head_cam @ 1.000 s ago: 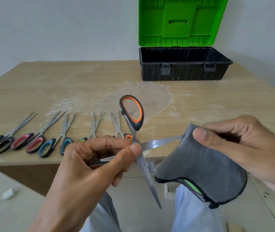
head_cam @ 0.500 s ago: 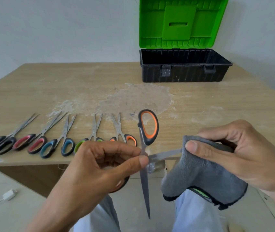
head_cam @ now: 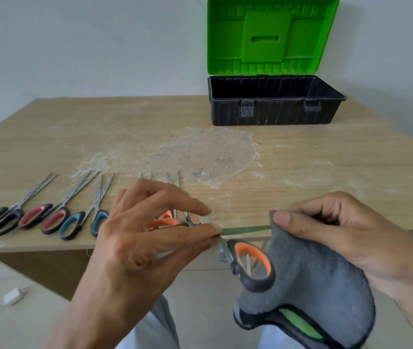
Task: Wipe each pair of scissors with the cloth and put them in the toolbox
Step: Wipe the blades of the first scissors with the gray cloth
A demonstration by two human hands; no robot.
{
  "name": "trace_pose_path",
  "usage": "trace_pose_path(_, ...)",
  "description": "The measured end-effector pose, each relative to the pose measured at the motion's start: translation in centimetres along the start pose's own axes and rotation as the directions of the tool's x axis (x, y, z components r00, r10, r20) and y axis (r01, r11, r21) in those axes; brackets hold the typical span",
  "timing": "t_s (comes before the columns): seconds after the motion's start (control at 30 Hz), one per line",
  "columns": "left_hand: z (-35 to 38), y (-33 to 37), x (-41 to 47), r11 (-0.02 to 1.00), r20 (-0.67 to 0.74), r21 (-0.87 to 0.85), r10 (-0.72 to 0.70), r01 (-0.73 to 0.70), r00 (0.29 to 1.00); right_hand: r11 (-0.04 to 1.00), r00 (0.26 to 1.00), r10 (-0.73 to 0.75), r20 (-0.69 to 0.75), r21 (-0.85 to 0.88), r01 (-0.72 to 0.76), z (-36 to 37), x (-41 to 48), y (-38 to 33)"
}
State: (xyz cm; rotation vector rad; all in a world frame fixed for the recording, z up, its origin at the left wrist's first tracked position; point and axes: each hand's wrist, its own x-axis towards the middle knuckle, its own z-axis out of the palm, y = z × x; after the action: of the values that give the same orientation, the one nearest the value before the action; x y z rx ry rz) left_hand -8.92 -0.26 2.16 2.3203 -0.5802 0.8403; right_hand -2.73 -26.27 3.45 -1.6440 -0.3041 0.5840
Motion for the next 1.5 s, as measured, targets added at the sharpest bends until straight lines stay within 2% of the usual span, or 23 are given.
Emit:
trace_pose_path(0.2,1.1,0.2,-1.0,0.991,-0.051,0.063,-0.111,0.114,0.993,0.992,0.990,-0.120,-0.073,0.036,0.123,0.4,0.0,0.3)
trace_pose_path(0.3,1.7,1.4,-1.7,0.964,-0.057,-0.065,-0.260,0.257,0.964,0.985,0.976,-0.173,-0.134,-0.041,0.169,0.2,0.0,0.9)
trace_pose_path(0.37,2.4,2.1,-1.6,0.943,-0.126,-0.117,-0.325,0.311,0.937,0.977,0.964,-0.207,-0.168,-0.088,0.194,0.3,0.0,1.3)
trace_pose_path(0.5,3.9,2.5,-1.0,0.923,-0.320,-0.093,-0.382,0.372,0.867,0.959,0.934,-0.276,-0.227,-0.123,0.254,0.8,-0.1,1.7)
trace_pose_path(0.6,4.6,2.9,-1.0,0.853,-0.406,-0.144,-0.513,0.502,0.756,0.940,0.907,-0.329,-0.264,-0.180,0.289,1.1,-0.2,2.1)
trace_pose_path(0.67,5.0,2.7,-1.2,0.724,-0.358,-0.323,-0.690,0.610,0.629,0.927,0.895,-0.358,-0.267,-0.217,0.306,1.2,-0.2,2.4)
trace_pose_path(0.73,5.1,2.4,-1.1,0.460,-0.127,-0.580,-0.866,0.672,0.484,0.911,0.885,-0.385,-0.263,-0.262,0.319,1.3,-0.2,2.7)
trace_pose_path(0.77,5.0,2.3,-1.0,0.305,0.031,-0.695,-0.892,0.651,0.451,0.903,0.881,-0.398,-0.255,-0.280,0.326,1.4,-0.3,2.6)
trace_pose_path(0.83,5.0,2.4,-0.9,0.020,0.304,-0.809,-0.841,0.587,0.447,0.886,0.878,-0.422,-0.224,-0.308,0.347,1.5,-0.4,2.4)
trace_pose_path(0.87,4.8,2.5,-0.8,-0.059,0.377,-0.817,-0.807,0.573,0.455,0.879,0.877,-0.431,-0.213,-0.318,0.355,1.5,-0.4,2.3)
trace_pose_path(0.9,4.7,2.7,-0.9,-0.087,0.411,-0.814,-0.784,0.574,0.465,0.874,0.878,-0.434,-0.200,-0.331,0.356,1.4,-0.4,2.4)
trace_pose_path(1.0,3.9,3.0,-0.9,-0.034,0.392,-0.811,-0.773,0.584,0.499,0.870,0.897,-0.416,-0.152,-0.353,0.343,0.9,-0.7,2.5)
trace_pose_path(1.17,2.4,3.1,-0.9,0.270,0.277,-0.725,-0.728,0.634,0.627,0.880,0.915,-0.390,-0.106,-0.334,0.337,0.7,-1.0,1.9)
trace_pose_path(1.27,1.7,3.6,-0.7,0.405,0.197,-0.673,-0.708,0.619,0.678,0.877,0.915,-0.393,-0.088,-0.337,0.343,0.7,-1.1,1.6)
trace_pose_path(1.5,0.7,4.0,-0.7,0.538,0.109,-0.624,-0.658,0.567,0.745,0.886,0.923,-0.379,-0.068,-0.316,0.340,0.2,-1.3,0.6)
